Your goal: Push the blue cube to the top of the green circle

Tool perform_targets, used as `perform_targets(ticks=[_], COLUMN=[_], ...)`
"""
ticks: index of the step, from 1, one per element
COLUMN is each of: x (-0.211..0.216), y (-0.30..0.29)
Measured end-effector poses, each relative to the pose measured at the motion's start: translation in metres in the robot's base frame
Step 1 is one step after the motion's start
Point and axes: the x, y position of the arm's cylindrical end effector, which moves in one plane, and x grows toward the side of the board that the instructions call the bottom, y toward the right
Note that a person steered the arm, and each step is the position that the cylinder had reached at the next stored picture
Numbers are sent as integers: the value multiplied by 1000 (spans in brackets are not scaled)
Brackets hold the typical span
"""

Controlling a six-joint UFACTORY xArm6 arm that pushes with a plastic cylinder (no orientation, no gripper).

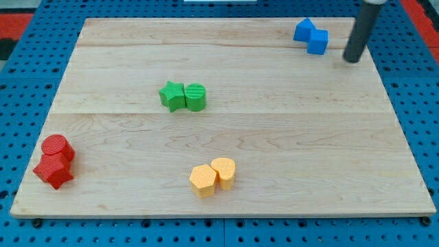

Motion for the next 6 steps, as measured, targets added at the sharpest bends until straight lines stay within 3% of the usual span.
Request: perform_targets(ticks=[1,3,5,6], x=[-45,-24,-34,-9], y=[34,-131,-276,-286])
